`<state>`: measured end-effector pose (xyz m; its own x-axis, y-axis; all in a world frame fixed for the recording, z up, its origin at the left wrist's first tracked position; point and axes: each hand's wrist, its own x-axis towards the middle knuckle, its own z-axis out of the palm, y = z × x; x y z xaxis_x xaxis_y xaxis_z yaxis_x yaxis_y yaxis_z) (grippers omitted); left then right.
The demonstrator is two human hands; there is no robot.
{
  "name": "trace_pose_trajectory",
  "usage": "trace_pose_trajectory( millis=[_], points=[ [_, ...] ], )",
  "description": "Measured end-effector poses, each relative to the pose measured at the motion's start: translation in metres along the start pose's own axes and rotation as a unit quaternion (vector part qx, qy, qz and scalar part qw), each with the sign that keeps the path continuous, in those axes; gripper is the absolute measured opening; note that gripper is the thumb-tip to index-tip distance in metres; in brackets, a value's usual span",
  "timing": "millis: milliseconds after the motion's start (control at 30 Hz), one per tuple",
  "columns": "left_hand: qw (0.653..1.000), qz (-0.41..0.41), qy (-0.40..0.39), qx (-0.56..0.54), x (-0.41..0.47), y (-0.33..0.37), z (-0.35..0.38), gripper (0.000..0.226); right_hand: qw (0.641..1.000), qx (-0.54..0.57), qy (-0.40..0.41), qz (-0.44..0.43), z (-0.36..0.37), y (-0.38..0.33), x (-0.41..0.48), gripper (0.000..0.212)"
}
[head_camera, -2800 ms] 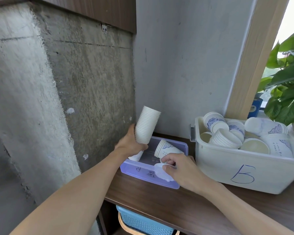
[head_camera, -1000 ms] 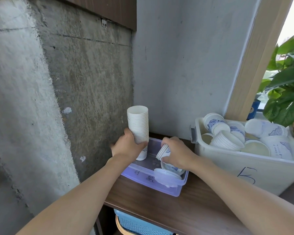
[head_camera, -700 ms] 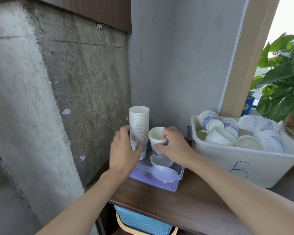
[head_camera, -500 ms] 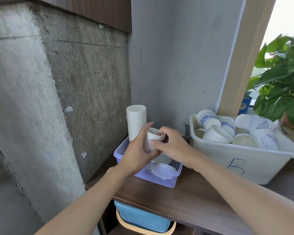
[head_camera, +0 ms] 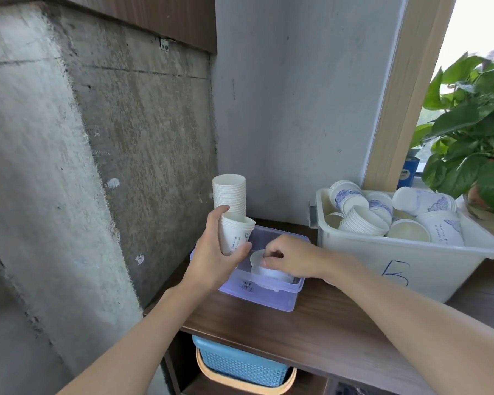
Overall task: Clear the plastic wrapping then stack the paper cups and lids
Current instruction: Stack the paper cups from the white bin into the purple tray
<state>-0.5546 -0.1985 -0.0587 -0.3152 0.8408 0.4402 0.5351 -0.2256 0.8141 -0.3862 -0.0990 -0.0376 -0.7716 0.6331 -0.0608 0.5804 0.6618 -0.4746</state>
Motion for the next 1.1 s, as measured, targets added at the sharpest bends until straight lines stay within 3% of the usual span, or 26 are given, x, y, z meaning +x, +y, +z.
trace_pose_trajectory(
  millis=[67,200,367,533,700,833,1100],
  points=[
    [1.000,-0.001,0.002,0.004,0.001,-0.003,0.000,0.074,1.000,-0.018,0.018,-0.005,0.004,0.005,0.003,0.041],
    [1.000,-0.002,0.005,0.009,0.001,-0.004,0.000,0.074,0.999,-0.025,0.037,-0.009,0.010,0.011,0.008,0.046],
    [1.000,-0.001,0.004,0.014,0.002,-0.004,0.000,0.074,0.999,-0.044,-0.020,-0.011,0.006,0.011,0.008,0.056],
    [1.000,-0.007,0.009,0.027,0.001,-0.005,-0.001,0.074,0.995,-0.061,-0.077,-0.017,-0.002,0.010,0.011,0.044],
    [0.999,-0.015,0.007,0.028,0.001,-0.005,0.000,0.073,0.992,-0.061,-0.109,-0.006,-0.008,0.008,0.013,0.045],
    [0.999,-0.011,0.007,0.034,0.002,-0.005,0.001,0.073,0.986,-0.098,-0.133,-0.025,-0.009,0.004,0.010,0.031],
    [0.999,-0.003,0.007,0.036,0.002,-0.004,0.002,0.073,0.982,-0.165,-0.080,-0.034,-0.002,0.013,0.007,0.041]
  ],
)
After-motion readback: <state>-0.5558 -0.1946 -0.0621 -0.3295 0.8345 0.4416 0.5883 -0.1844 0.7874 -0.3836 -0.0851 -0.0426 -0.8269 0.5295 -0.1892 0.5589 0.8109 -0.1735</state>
